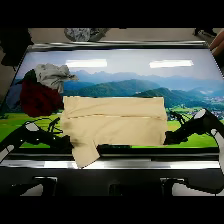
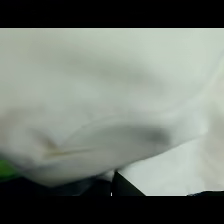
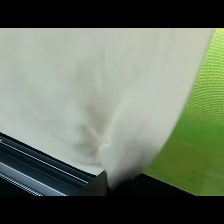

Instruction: Fold the shirts.

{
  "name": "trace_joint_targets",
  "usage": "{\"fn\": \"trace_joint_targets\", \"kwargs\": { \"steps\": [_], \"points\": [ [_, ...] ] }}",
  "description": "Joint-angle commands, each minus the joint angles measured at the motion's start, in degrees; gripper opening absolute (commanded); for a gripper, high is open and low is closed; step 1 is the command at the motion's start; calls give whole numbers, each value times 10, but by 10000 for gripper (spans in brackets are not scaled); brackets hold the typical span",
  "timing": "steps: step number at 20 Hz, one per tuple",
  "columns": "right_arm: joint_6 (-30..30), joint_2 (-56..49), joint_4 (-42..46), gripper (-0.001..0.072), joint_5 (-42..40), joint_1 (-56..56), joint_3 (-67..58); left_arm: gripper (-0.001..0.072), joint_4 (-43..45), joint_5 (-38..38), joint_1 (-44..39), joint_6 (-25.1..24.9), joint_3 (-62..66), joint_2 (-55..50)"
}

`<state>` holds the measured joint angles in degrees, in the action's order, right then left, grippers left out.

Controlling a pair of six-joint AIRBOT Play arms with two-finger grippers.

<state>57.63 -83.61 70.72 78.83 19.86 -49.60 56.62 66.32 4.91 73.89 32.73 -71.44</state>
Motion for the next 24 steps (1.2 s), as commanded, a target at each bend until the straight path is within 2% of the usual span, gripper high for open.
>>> {"fn": "trace_joint_targets", "kwargs": {
  "steps": [1,4,8,11,14,18,23,24],
  "points": [
    [-23,1,-7,32,-7,-1,-1,31,-3,-7,1,-17,17,6],
    [-47,35,-14,31,6,-1,-47,29,-3,9,1,-23,89,43],
    [-42,53,-50,30,-49,-36,-142,28,-1,-7,1,-4,216,45],
    [-2,3,-8,30,-104,-74,-246,28,2,-18,9,3,313,-18],
    [32,-83,37,30,-87,-73,-353,28,5,-19,31,31,422,-117],
    [52,-159,-18,31,-126,-73,-388,29,-13,-8,30,64,520,-240],
    [61,-216,-62,42,-130,-73,-388,33,-16,7,16,72,525,-312],
    [57,-215,-67,106,-136,-73,-389,59,-17,7,14,72,525,-313]
  ]
}}
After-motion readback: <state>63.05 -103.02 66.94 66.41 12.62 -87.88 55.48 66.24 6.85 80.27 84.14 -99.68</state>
